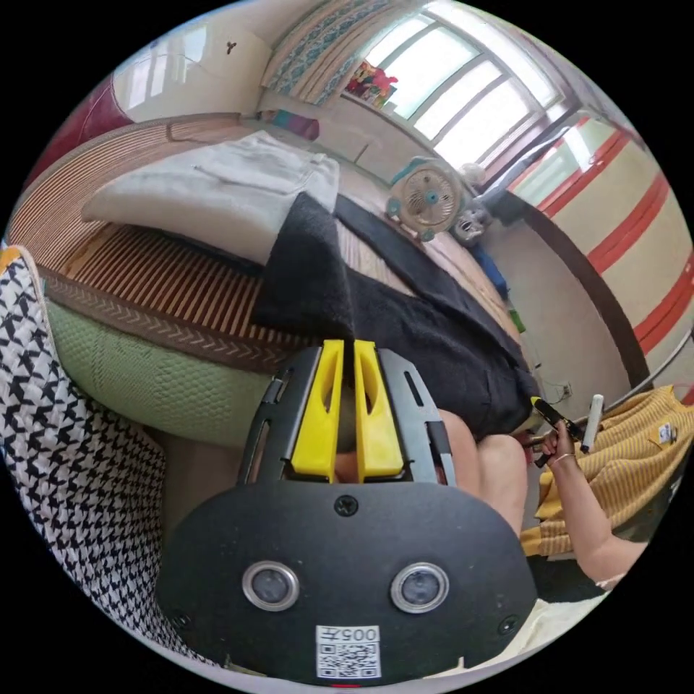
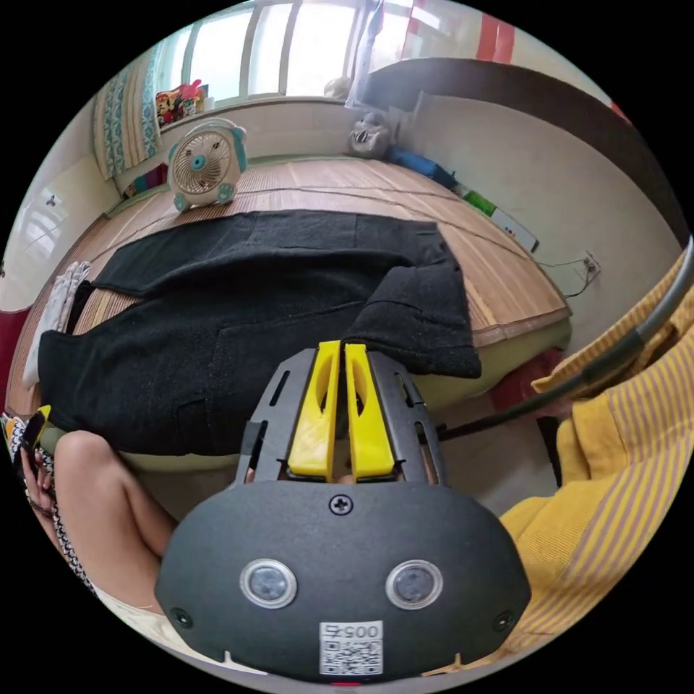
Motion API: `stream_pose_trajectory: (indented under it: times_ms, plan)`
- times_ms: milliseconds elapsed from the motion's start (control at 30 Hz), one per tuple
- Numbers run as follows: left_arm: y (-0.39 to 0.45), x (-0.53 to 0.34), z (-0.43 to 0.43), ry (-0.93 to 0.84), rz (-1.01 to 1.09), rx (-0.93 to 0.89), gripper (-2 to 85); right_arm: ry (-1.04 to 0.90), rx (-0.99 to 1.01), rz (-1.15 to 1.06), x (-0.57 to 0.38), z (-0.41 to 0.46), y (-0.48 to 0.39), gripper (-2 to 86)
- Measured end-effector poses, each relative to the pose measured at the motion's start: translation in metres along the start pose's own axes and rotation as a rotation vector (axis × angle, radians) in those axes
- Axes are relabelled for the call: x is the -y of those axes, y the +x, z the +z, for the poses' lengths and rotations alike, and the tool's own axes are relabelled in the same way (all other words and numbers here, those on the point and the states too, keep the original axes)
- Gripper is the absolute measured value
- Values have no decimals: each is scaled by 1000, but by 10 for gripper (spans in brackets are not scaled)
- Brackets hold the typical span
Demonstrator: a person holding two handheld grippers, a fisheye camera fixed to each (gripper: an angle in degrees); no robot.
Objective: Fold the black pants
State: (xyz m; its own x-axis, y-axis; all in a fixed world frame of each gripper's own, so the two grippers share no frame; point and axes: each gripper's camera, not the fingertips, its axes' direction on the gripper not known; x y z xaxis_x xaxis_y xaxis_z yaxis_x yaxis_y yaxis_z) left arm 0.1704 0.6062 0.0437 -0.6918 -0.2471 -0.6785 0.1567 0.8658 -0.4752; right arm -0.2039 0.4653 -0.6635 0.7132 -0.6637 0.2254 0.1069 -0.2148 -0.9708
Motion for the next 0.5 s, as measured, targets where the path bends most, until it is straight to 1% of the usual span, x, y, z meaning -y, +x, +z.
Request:
stream_pose_trajectory:
  times_ms: [67, 233, 300, 500]
  plan:
    - [16, 1, -16, 58, 31, -18, 24, 18, -66, 0, 4, -18, 17, -15]
    - [53, 5, -65, 227, 67, -136, 19, 5, -17, 91, 8, -58, 79, -15]
    - [70, 1, -89, 297, 91, -150, 17, 21, -19, 101, 5, -70, 88, -15]
    - [95, -22, -136, 398, 115, -172, 15, 69, -6, 94, -10, -118, 103, -15]
